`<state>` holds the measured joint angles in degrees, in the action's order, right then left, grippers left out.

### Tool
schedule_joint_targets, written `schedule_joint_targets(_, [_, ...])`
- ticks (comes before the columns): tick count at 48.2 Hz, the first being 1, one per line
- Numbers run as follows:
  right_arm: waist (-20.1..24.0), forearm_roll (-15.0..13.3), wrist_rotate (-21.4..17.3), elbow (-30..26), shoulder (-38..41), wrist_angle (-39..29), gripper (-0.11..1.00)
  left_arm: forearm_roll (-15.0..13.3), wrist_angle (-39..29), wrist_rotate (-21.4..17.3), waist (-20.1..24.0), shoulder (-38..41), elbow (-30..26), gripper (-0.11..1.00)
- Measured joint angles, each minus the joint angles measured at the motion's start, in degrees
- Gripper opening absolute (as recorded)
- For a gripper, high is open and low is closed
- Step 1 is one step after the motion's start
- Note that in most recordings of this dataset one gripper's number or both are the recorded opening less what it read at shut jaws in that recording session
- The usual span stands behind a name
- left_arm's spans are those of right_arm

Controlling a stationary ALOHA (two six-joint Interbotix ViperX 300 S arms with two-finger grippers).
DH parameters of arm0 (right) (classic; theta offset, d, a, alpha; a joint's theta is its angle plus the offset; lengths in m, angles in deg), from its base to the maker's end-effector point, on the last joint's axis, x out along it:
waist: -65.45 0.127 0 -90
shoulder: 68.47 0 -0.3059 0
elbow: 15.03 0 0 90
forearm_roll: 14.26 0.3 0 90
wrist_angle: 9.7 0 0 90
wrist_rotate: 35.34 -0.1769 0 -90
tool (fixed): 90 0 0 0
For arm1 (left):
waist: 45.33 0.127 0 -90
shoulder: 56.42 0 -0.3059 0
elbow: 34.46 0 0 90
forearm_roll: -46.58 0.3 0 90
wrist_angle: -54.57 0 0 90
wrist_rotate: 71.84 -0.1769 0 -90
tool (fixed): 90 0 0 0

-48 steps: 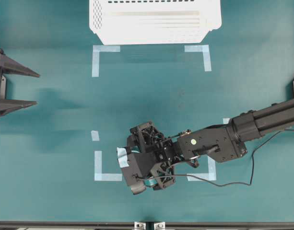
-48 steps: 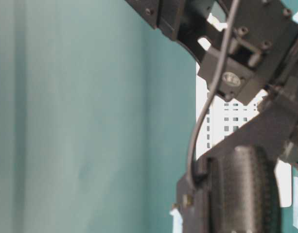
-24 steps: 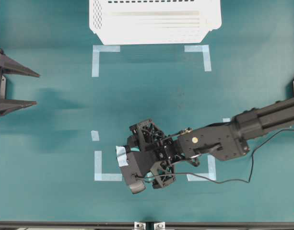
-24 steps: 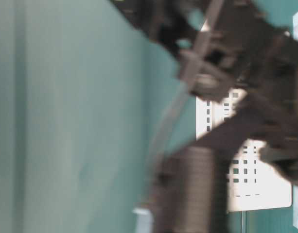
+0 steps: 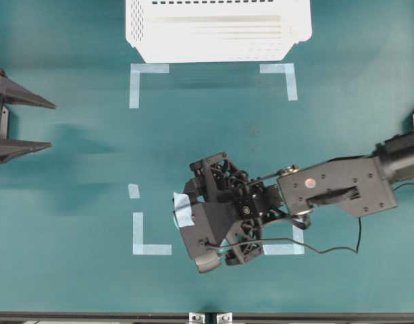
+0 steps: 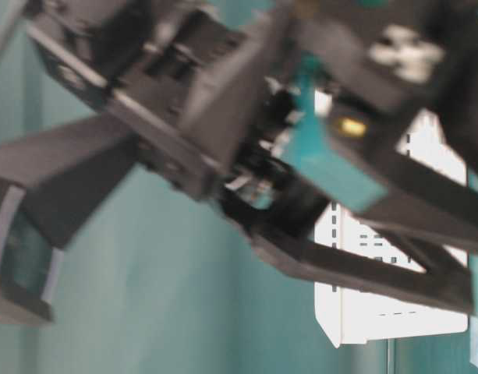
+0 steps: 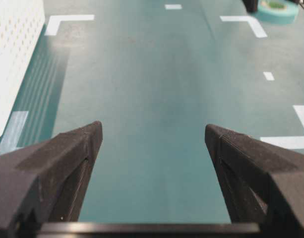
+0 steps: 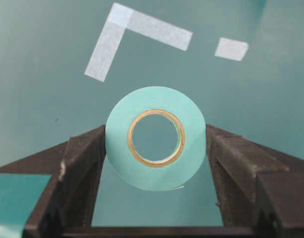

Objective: Put the tape into the white basket.
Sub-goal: 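Lower the right gripper over the tape roll and close on it, then lift the tape roll and carry it to the white basket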

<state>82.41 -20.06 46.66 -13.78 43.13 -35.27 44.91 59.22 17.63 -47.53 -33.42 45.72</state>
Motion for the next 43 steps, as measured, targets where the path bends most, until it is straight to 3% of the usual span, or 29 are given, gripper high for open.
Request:
schedule_joint_targets(21, [-1.1, -0.9, 0.0, 0.6, -5.4, -3.5, 0.68, 0.0, 0.0, 0.0, 0.0, -0.1, 0.0, 0.39])
schedule_joint_targets(34, [-8.7, -1.7, 0.0, 1.9, -7.5, -3.7, 0.68, 0.0, 0.0, 0.0, 0.0, -0.1, 0.0, 0.39])
schedule_joint_targets(43, [-14.5, -4.3, 0.0, 2.9, -9.6, -3.8, 0.68, 0.1, 0.0, 0.0, 0.0, -0.1, 0.0, 0.39])
